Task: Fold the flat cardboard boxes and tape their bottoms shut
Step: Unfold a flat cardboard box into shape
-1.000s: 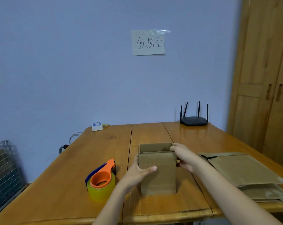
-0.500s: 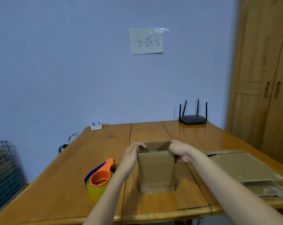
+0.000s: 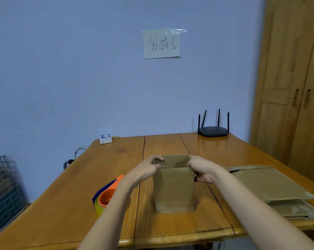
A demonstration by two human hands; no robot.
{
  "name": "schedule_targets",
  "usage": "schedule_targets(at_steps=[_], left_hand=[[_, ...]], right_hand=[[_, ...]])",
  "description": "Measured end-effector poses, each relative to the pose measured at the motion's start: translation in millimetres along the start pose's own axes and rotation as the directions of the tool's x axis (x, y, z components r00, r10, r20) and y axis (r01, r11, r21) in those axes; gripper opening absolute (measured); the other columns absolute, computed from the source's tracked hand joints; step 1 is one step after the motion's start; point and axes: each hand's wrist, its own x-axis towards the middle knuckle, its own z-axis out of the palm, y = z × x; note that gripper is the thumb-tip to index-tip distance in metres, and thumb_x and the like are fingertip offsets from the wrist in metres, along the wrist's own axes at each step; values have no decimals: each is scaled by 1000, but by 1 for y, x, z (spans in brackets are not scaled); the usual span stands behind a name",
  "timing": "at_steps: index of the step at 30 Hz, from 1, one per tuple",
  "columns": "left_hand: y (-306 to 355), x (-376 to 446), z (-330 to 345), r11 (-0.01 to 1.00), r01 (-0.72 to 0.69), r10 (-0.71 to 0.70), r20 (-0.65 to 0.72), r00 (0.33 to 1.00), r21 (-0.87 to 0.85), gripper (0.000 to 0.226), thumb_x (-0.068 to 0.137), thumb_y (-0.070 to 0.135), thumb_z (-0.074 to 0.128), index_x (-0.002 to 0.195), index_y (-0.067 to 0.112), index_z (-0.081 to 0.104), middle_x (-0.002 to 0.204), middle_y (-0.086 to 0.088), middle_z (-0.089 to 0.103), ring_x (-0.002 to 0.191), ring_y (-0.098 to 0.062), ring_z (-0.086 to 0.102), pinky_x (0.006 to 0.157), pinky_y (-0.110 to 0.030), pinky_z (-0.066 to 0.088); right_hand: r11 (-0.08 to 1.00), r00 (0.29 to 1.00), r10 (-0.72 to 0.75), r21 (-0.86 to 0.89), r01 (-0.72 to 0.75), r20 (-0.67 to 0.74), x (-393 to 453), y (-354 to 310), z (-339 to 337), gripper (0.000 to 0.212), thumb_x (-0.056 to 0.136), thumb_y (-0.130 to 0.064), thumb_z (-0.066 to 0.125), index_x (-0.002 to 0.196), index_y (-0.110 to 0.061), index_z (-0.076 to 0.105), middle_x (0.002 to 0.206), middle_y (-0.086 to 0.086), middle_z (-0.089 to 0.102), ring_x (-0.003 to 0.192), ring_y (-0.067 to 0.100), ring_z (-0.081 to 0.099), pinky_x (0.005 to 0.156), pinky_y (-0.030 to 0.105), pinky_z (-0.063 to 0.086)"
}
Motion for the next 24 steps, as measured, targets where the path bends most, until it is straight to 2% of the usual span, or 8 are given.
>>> schedule_targets(at_steps=[3,5,8,11,15,17,21,24], left_hand=[[1,3,-3,998,5,-7,36,999,58,32,96,27,48,126,36,52,132,5,45,117,-17,46,93,-30,39],[0,4,-2,998,7,-10,52,999,70,33,96,28,48,128,36,49,134,3,43,118,-18,45,96,-31,40],[-3,6,-1,997,16,-21,67,998,78,34,95,32,49,128,38,46,138,1,39,120,-19,43,102,-35,39],[-3,6,0,999,27,-30,66,997,45,33,94,33,48,127,39,46,139,1,36,122,-21,41,100,-35,36],[-3,4,3,1000,11,-10,56,998,-7,30,97,28,43,126,34,46,138,1,38,121,-18,42,99,-35,38],[-2,4,5,999,10,-9,38,999,-46,29,98,22,40,125,29,46,136,-2,41,115,-17,43,92,-33,40],[2,1,5,998,16,-13,48,999,-57,29,100,21,38,127,27,46,133,-1,42,107,-15,43,73,-26,37],[1,-2,4,996,19,-14,57,998,-90,28,100,24,37,127,29,46,132,2,42,107,-13,43,71,-24,37]], right_hand=[[995,999,29,92,-31,21,1,3,-4,35,98,1,42,127,-12,58,105,15,70,83,25,68,82,40,58],[987,998,38,151,-45,50,-1,3,-3,26,104,-22,50,127,-12,57,109,18,73,99,28,71,91,44,57],[947,991,34,314,-73,128,1,8,-6,59,101,-56,38,126,-7,61,115,24,70,109,34,69,101,46,51],[893,988,23,442,-89,154,2,14,-11,55,104,-47,40,131,-4,60,121,25,67,112,37,67,103,50,48],[921,993,35,382,-78,117,4,12,-12,44,100,-35,56,133,-5,56,120,25,68,111,37,67,100,50,50],[931,994,48,357,-82,103,9,11,-11,46,94,-33,66,132,-7,56,116,24,70,107,36,69,92,47,55],[944,992,67,316,-97,103,17,16,-11,73,75,-33,85,138,-11,53,118,21,70,107,35,69,89,46,56],[942,996,51,329,-73,76,26,20,-14,110,59,-31,98,151,-25,37,131,22,62,110,39,67,90,55,56]])
